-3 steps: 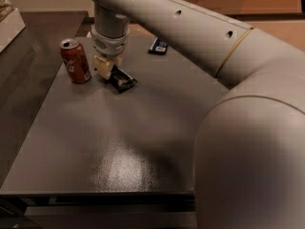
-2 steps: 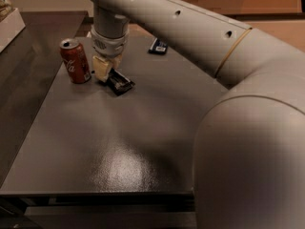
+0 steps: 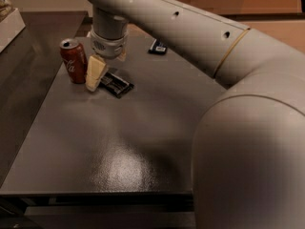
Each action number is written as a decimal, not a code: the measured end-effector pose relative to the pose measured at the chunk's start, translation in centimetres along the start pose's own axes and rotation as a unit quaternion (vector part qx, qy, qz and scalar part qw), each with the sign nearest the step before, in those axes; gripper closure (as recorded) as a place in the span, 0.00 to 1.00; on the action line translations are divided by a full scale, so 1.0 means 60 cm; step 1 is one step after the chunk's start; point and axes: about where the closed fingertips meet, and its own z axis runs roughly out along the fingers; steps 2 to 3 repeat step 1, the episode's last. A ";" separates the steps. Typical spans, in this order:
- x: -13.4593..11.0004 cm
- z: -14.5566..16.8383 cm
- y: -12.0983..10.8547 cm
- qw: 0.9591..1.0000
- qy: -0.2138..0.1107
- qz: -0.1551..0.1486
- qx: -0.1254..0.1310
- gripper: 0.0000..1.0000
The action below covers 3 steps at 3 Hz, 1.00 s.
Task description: Move rxbar chocolate near coke can
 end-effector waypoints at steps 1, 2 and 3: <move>0.000 0.000 0.000 1.000 0.000 0.000 0.000 0.00; 0.000 0.000 0.000 1.000 0.000 0.000 0.000 0.00; 0.000 0.000 0.000 1.000 0.000 0.000 0.000 0.00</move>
Offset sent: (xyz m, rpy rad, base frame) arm 0.0000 0.0000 0.0000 0.0000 0.0000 0.0000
